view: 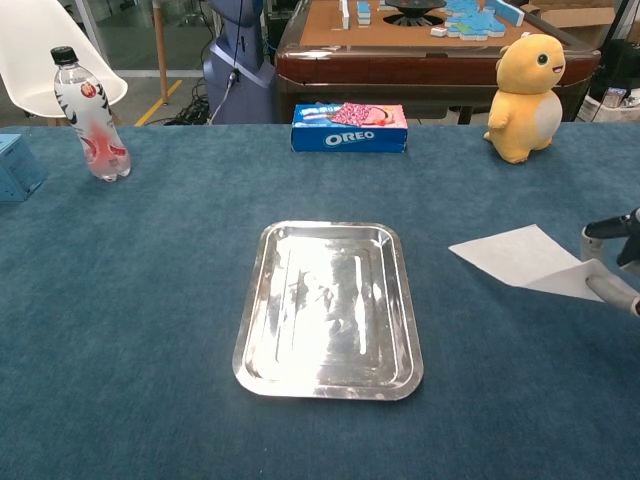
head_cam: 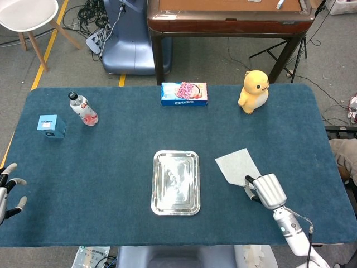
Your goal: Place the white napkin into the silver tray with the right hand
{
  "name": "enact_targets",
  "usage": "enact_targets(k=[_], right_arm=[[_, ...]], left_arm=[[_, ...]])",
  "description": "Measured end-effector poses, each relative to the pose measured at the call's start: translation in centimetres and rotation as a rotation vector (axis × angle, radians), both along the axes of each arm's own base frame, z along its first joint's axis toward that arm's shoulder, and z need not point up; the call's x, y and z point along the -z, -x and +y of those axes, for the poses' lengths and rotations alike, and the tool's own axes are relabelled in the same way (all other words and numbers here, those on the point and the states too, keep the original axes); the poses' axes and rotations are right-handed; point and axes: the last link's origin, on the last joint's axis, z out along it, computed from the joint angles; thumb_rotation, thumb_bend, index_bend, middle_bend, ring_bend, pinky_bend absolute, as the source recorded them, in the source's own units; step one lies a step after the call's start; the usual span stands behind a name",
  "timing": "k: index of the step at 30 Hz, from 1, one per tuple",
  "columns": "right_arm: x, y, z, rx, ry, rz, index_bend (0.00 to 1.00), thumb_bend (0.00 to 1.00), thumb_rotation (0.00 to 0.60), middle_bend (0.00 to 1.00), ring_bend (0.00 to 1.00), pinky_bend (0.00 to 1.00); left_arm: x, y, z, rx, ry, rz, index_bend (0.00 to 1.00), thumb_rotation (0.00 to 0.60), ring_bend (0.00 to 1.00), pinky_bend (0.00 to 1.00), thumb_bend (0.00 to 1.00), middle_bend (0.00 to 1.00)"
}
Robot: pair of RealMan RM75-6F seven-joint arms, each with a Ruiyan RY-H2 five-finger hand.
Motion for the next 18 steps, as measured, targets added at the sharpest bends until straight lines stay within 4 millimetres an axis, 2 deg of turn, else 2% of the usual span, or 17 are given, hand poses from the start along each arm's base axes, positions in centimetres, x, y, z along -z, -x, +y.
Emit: enact_targets(k=[9,18], right_arm=[[-1.0,-2.5,-1.0,-0.029,0.041,-0.043,0.6,0.44,0.6,1.0,1.0,1.0],[-1.8,-6.6,-3.0,-0.058,0.106,-0.039,0.61,0.46,0.6,1.0,1.0,1.0]], left_arm=[[0.3,-0.1,-0.1,0.005,0.019,-0.006,0.41,0.6,0.09,0.35,0.3,0.11],[-0.3,-0.3,-0.2,0.006,0.008,-0.007,0.41,0.6,0.09,0.35,0.3,0.11]])
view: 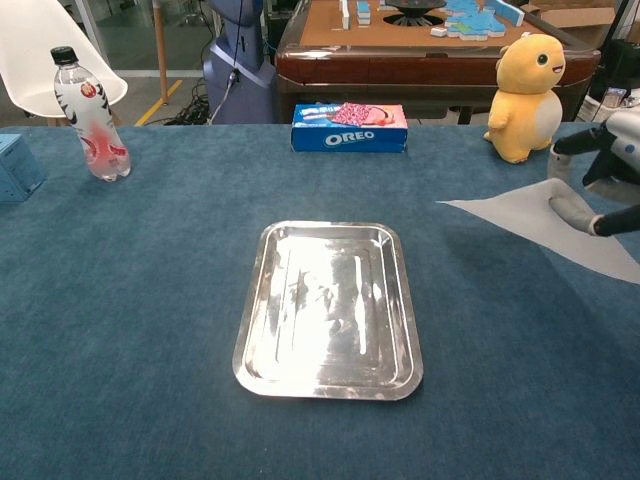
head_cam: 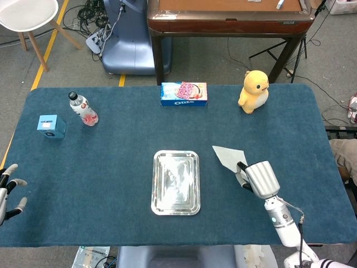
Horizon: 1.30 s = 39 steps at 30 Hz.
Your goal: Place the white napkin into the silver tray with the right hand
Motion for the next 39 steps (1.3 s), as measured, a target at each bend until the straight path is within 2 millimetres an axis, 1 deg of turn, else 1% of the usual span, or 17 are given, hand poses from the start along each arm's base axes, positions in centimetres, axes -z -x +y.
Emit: enact_targets(k=[5,8,13,17,24,30,34,39], right_arm=[[0.1,-2.5,-1.8,-0.029,0.011,0.009,0.62,0.46,0.6,1.0,1.0,1.0],[0.6,-3.9,-2.6,-0.056,0.005,0.022,0.62,0.46,0.6,1.0,1.0,1.0],[1.8,-6.6,-3.6,-0.11,-0.016,0.044,0.62,0.46,0.6,1.0,1.0,1.0],[3.0,-8.8,-4.0,-0.148,-0.033,0.047,0.63,0.46,0.6,1.0,1.0,1.0],[4.9,-12.0,-3.8,-0.209,-0.069,0.044,0.64,0.46,0.6,1.0,1.0,1.0],[6.3,-13.9,-3.3,-0.252,-0.098,0.038,0.64,0.46,0.6,1.0,1.0,1.0],[7.1,-14.9,-2.8,-0.275,-0.119,0.034,0.65,0.46,0.6,1.0,1.0,1.0],[7.9,-15.3,-2.1,-0.284,-0.147,0.04,0.65,0.46,0.6,1.0,1.0,1.0]], left_arm=[[-0.3,0.0,0.0,-0.001,-0.005,-0.001,0.41,0.6,0.09,0.35,0.3,0.11],[-0.3,0.0,0.0,-0.002,-0.002,0.001,0.41,0.6,0.09,0.35,0.3,0.11],[-0.2,0.0,-0.1,-0.007,0.006,0.007,0.41,0.6,0.09,0.35,0.3,0.11],[-0.2,0.0,-0.1,-0.01,0.01,0.01,0.41,0.6,0.09,0.35,0.3,0.12],[-0.3,0.0,-0.1,-0.014,0.01,0.01,0.41,0.6,0.09,0.35,0.3,0.12],[-0.4,0.0,-0.1,-0.016,0.009,0.008,0.41,0.6,0.09,0.35,0.3,0.13],[-0.5,0.0,-0.2,-0.017,0.011,0.007,0.41,0.6,0.09,0.35,0.3,0.13],[-0.5,0.0,-0.2,-0.019,0.01,0.004,0.41,0.6,0.09,0.35,0.3,0.13]])
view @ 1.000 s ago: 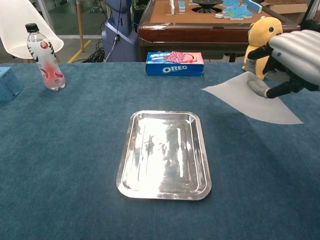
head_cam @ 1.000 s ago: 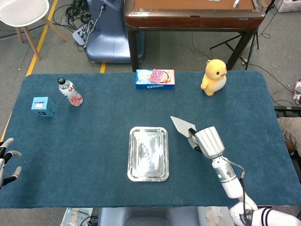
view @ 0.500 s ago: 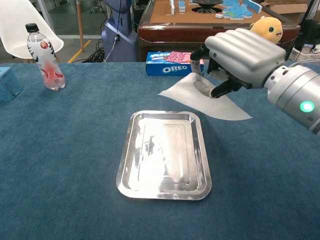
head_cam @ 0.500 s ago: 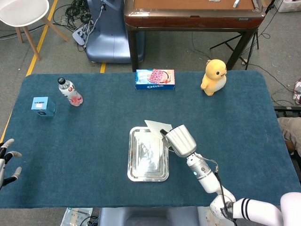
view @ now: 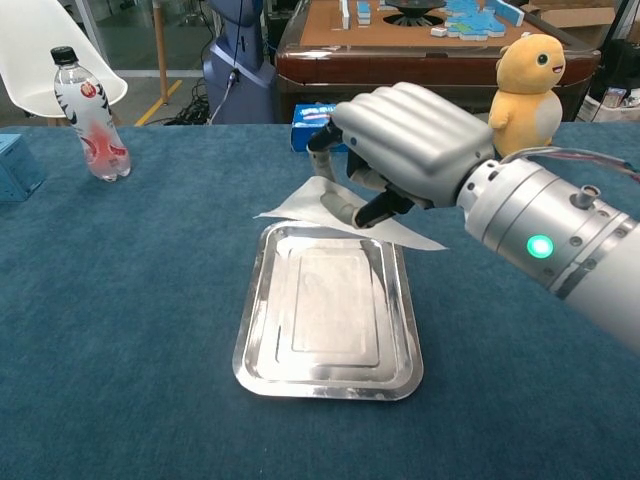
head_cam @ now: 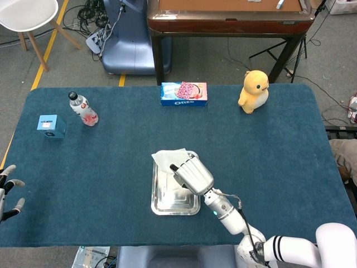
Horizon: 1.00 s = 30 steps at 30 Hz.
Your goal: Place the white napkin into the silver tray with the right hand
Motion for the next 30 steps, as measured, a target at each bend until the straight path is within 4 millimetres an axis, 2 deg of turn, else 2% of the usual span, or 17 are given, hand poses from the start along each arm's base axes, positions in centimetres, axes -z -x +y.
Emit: enact_targets(k=[20,30], right_arm=[[2.1,0.0,2.4,0.053,-0.066,-0.006,0.65,0.46,0.6,1.0,1.0,1.0],[2.6,-0.4,3.4,0.102,-0.038,0.005,0.65,0.46,0.6,1.0,1.0,1.0]], left_arm=[[-0.1,-0.1,-0.1,0.004,-0.002,-0.006,0.41,0.6,0.09,0.35,0.3,0.13],[-0.2,-0.2,-0.1,0.006,-0.003,-0.007,0.41,0.6,0.09,0.35,0.3,0.13]])
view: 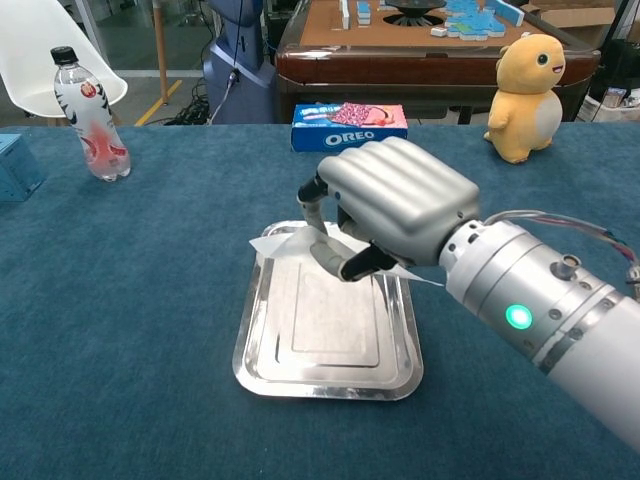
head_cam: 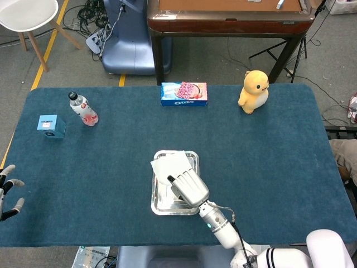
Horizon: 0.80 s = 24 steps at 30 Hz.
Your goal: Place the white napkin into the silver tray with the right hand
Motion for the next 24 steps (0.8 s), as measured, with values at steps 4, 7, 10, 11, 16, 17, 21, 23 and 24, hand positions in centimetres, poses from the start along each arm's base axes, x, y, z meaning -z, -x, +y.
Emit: enact_targets(k=[4,7,10,11,16,17,21,23,24], right_arm=[[0.2,-0.38,0.62,0.027,0.013,-0.013,0.65,0.46,0.6,1.0,1.0,1.0],[0.37,-0.58,0.95,0.044,0.015,-0.028,0.66,0.47,0.6,1.0,1.0,1.0],[0.5,-0.63,1.07,0.052,0.021,-0.03,0.66,0.48,0.6,1.0,1.0,1.0],[0.53,-0.59,1.05,0.055,0.023,-0.028,0.66,0.48,0.6,1.0,1.0,1.0],[0.72,-0.35,0.83,0.078,0.037,-0.012,0.66,0.48,0.6,1.0,1.0,1.0],[0.72,-0.33,0.77,0.079,0.04,-0.009,0.66,0.48,0.6,1.0,1.0,1.0],[0.68,-0.09,0.35,0.083,0.065,0.008,0.66,0.48,0.6,1.0,1.0,1.0],[0.68,0.01,0.21,0.09,0.067,0.011,0.66,0.48,0.6,1.0,1.0,1.0],[0.7,0.07,0.16,0.093,0.067,0.013,0.66,0.48,0.6,1.0,1.0,1.0]], left_arm=[[0.01,-0.04,-0.03,0.002,0.001,0.0,0.41,0.6,0.09,0.35,0.3,0.13],[0.01,-0.06,-0.05,0.002,0.001,0.0,0.41,0.6,0.09,0.35,0.3,0.13],[-0.02,-0.07,-0.06,0.002,0.001,-0.002,0.41,0.6,0.1,0.35,0.3,0.13],[-0.03,-0.08,-0.06,0.002,0.001,-0.001,0.41,0.6,0.1,0.35,0.3,0.13],[-0.05,-0.08,-0.08,0.002,0.001,-0.002,0.41,0.6,0.09,0.35,0.3,0.13],[-0.05,-0.08,-0.08,0.002,0.001,-0.003,0.41,0.6,0.09,0.35,0.3,0.13],[-0.08,-0.11,-0.07,0.003,0.0,-0.004,0.41,0.6,0.1,0.35,0.3,0.13],[-0.05,-0.1,-0.08,0.003,0.002,-0.004,0.41,0.6,0.1,0.35,0.3,0.13],[-0.04,-0.09,-0.07,0.002,0.003,-0.003,0.41,0.6,0.1,0.35,0.3,0.13]])
